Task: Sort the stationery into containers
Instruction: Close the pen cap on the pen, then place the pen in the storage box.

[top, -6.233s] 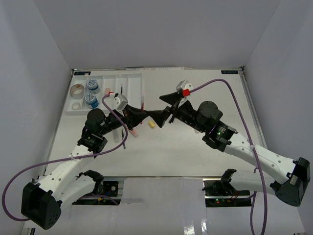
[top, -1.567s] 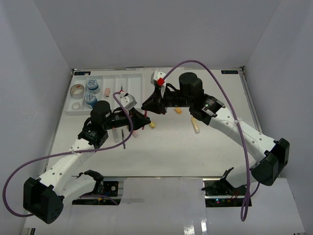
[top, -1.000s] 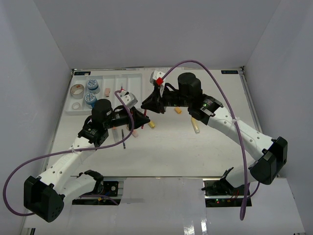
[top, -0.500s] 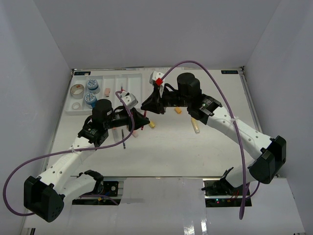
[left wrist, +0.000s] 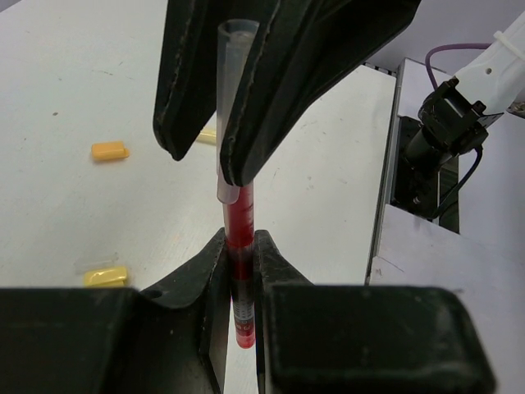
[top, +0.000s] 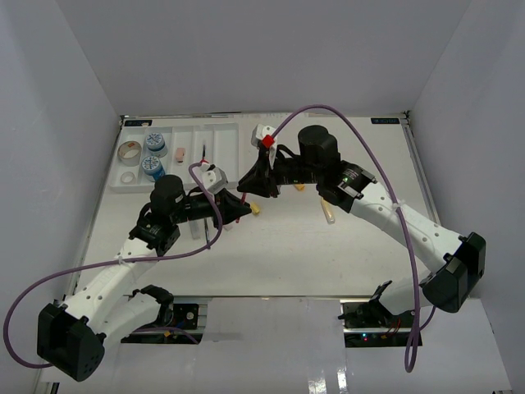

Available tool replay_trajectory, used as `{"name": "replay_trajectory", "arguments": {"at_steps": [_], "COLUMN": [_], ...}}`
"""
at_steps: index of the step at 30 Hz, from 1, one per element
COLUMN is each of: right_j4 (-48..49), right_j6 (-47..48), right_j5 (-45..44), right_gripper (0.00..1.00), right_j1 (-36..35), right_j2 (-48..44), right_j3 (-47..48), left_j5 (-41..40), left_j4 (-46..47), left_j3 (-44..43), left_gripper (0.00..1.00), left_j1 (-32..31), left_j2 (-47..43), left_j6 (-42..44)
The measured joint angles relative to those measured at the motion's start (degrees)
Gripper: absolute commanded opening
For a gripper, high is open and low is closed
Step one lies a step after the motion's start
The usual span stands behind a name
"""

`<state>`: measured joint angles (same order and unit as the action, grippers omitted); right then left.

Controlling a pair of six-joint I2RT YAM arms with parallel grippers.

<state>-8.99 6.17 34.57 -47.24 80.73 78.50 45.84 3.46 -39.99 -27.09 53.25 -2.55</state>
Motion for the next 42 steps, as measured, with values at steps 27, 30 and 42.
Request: {"name": "replay_trajectory", "arguments": {"at_steps": [27,30,42], "right_j4": [-3.2,-3.1,-6.8], "right_j6": [-1.7,-1.7,-1.3], "right_j5": [-1.1,-1.5,-6.3], "right_gripper": [0.50,0.52,0.79], "right_j1": [0.0,0.0,0.7], "right_j2": [0.3,0.2,-3.5], "right_j3": [-1.3,-1.3,-3.7], "left_j5": [0.5,0.5,0.3], "left_j4": [7.4,7.8,11.4], "left_j3": [1.9,1.9,1.7], "left_gripper": [0.00,0.00,0.00], "left_j1": [0.2,0.2,0.2], "left_j2": [-1.5,-1.5,-1.5], "left_j6": [-0.2,-0.1,-0.5]}}
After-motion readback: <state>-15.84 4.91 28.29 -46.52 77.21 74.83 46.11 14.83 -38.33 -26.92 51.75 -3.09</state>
